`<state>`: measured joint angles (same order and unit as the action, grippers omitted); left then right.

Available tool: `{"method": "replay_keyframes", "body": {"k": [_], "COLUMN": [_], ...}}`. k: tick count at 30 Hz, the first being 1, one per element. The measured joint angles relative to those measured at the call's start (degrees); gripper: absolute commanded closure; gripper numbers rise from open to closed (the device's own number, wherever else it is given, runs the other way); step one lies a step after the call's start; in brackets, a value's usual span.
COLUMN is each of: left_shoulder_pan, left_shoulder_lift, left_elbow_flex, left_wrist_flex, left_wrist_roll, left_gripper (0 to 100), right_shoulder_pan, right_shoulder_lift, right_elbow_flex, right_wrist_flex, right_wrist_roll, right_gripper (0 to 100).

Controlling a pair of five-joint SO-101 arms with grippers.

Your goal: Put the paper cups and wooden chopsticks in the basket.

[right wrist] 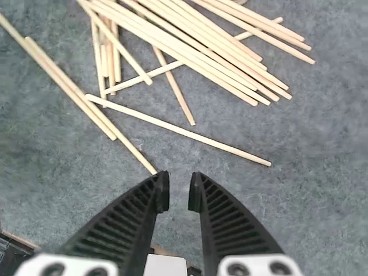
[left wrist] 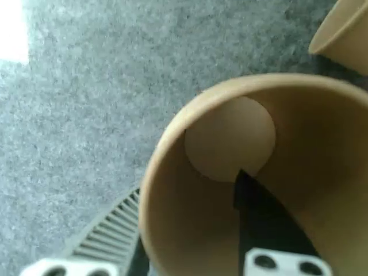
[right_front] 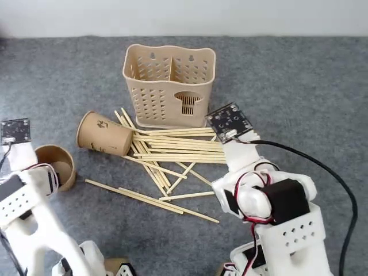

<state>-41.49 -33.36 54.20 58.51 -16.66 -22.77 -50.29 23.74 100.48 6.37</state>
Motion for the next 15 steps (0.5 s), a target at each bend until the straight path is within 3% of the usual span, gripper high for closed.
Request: {"method": "replay_keyframes", "body": {"k": [6,15], "left_shoulder_pan": [1.93,2.55], "left_shoulder_lift": [-0.09,0.70], "left_elbow_flex": [0.70,-8.88], "left_wrist_flex": [-1.93,10.73], "left_wrist_roll": [0.35,0.00], "left_gripper": [99,99], "right_shoulder_pan": [6.24,8.26], "right_shoulder_lift": [0.00,0.00], "right_elbow_flex": [0.00,0.00], "right_wrist_flex": [0.00,0.00], "right_wrist_roll": [0.00,0.00], "right_gripper": [92.7,92.8]}}
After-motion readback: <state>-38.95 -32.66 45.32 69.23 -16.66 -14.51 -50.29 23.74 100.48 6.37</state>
